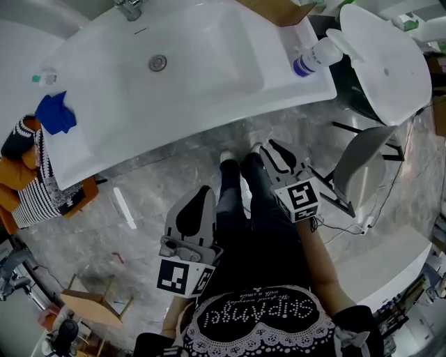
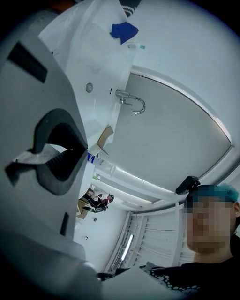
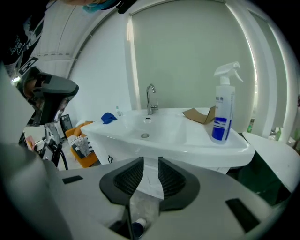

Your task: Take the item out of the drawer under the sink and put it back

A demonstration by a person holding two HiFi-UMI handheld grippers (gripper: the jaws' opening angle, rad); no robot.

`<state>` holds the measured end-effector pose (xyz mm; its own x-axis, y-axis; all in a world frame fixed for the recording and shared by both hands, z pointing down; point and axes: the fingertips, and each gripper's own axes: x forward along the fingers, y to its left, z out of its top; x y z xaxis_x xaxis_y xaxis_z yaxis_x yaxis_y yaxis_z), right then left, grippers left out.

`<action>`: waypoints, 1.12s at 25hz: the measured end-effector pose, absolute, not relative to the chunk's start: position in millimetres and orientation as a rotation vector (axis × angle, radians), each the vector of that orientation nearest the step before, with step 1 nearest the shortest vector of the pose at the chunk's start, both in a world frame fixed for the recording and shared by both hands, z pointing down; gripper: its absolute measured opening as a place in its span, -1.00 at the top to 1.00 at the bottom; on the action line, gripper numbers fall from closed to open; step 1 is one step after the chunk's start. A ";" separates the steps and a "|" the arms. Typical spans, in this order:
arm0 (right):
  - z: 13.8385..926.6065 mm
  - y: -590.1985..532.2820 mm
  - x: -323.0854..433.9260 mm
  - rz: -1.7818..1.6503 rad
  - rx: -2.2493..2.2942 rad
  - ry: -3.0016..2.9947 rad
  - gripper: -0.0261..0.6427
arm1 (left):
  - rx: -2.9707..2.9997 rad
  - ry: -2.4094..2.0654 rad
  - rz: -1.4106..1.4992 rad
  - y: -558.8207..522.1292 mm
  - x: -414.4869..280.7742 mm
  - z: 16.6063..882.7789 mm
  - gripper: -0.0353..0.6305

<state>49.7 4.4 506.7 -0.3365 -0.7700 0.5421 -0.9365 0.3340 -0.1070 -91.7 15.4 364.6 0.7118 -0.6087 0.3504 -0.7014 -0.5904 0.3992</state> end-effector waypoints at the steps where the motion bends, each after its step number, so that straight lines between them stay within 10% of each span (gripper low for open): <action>1: 511.5 3.2 51.5 0.580 1.514 -2.202 0.66 | 2.401 -0.989 0.245 16.0 -90.1 366.5 0.88; 28: 683.5 -55.3 98.0 0.717 1.579 -1.920 0.49 | 2.312 -0.849 0.404 31.2 -53.0 419.9 0.88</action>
<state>98.0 -55.3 683.5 -0.1610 -0.6922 0.7035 -0.9839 0.1684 -0.0596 -53.0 31.2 419.9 0.7448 -0.4691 0.4746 -0.6641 -0.5906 0.4584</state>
